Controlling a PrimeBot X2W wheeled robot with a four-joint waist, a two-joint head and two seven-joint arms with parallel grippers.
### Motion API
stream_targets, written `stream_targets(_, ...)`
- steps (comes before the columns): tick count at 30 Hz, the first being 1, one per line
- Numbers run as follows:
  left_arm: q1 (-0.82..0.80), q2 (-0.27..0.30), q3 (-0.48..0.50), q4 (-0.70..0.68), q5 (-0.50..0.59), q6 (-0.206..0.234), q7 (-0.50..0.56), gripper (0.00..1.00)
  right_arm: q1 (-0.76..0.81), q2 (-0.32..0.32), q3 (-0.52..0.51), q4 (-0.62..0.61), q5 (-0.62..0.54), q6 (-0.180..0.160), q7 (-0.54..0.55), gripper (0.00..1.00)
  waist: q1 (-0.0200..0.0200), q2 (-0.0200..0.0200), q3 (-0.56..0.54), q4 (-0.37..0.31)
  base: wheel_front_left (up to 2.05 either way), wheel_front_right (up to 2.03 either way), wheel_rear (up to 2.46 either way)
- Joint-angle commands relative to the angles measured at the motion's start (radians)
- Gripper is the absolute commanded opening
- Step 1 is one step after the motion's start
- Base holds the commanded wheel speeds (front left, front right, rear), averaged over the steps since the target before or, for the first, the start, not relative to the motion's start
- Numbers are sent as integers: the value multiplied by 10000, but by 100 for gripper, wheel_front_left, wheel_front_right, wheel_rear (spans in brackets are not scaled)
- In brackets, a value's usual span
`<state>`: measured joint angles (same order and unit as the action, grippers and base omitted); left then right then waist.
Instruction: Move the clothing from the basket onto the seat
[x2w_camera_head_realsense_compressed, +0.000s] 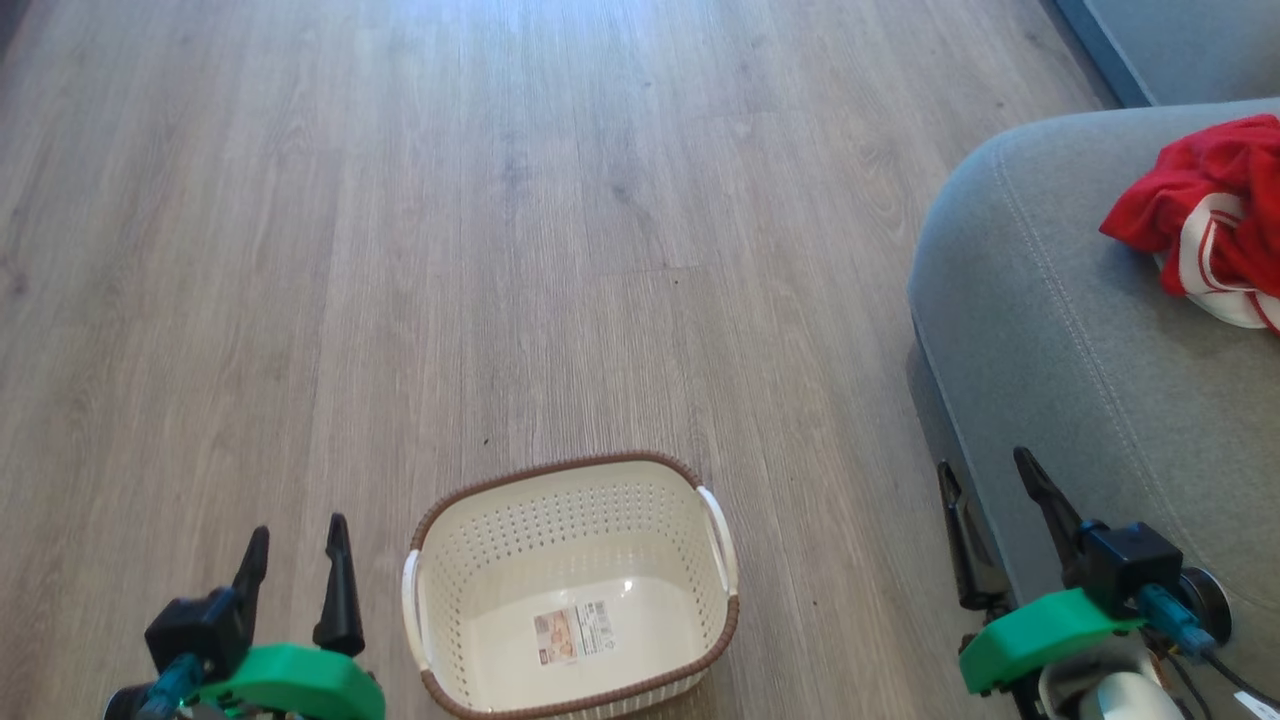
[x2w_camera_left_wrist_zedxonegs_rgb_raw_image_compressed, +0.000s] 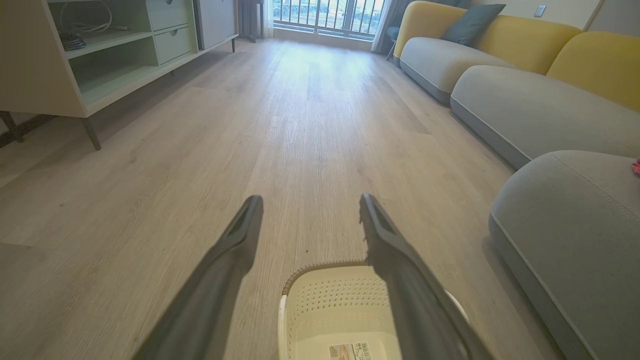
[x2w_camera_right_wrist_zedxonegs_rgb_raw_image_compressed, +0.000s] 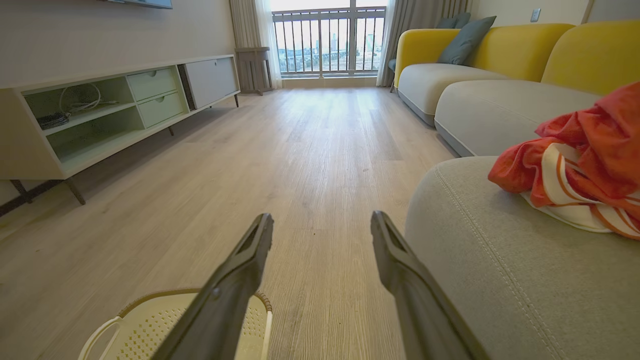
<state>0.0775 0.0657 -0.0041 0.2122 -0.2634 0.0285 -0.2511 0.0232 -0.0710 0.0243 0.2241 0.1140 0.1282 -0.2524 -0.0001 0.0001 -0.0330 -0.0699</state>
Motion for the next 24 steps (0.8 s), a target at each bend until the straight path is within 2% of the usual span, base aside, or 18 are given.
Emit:
stream_targets(1, -289, 27, 310, -358, 92, 18, -106, 100, -289, -84, 263, -302, -37, 25, -93, 100, 1, -1, -13, 22, 0, 0, 0)
stream_targets(3, -336, 18, 401, -522, 12, -7, -106, 100, -287, -81, 291, -304, -51, 25, -93, 100, 1, -1, -25, 53, 0, 0, 0)
stream_targets(4, 14, -12, 68, -165, -23, 0, 1, 0, 1, 2, 64, 0, 2, 0, 0, 0, 1, -1, -28, 54, 0, 0, 0)
stream_targets(7, 84, -35, 56, 131, -51, 7, 53, 0, 102, 39, 113, 390, 31, 0, 22, 0, 1, -1, -30, 65, 0, 0, 0)
stream_targets(24, -171, -50, 211, 168, -1767, -198, 526, 0, -77, 32, -42, 366, 1985, 3, 460, 0, 1, -1, 20, 147, 0, 0, 0)
